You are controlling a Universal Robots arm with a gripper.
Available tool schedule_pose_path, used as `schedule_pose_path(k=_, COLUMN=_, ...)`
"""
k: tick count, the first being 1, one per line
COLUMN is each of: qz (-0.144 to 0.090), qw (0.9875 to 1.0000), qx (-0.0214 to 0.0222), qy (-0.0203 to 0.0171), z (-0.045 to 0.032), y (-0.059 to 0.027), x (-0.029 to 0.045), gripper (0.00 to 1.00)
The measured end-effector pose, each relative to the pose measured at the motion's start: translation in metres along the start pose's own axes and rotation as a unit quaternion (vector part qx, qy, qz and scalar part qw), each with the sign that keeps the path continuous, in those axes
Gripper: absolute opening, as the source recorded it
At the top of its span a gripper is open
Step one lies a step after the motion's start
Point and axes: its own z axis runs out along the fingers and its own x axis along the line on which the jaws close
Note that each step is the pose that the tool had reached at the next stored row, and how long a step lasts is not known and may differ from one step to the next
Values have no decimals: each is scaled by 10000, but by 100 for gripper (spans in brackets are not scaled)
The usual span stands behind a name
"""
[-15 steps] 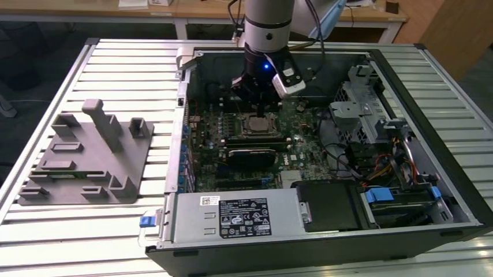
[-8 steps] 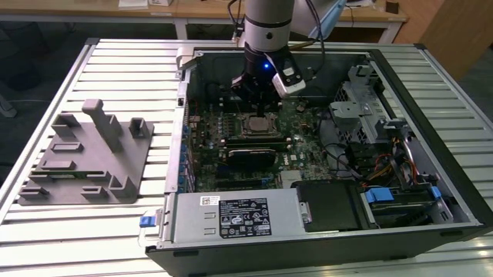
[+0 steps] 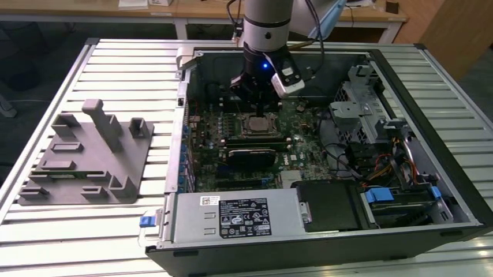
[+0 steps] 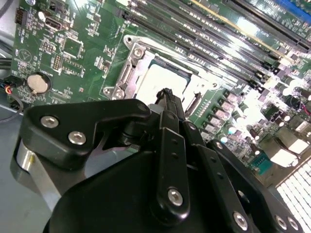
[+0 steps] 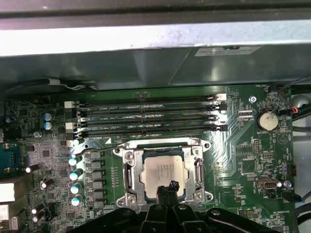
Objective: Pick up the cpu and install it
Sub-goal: 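Install the first cpu locking lever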
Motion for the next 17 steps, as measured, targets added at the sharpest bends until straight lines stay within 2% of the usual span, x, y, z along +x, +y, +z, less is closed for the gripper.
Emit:
schedule_pose_path(k=5, qz=1, qw=10000, qx=-4, qy=-2, z=-2, y=-6, x=102, gripper=11)
schedule_pose_path(k=17, qz=1, qw=10000, qx=-5, qy=-9, z=-12, y=-27, x=431, gripper=11)
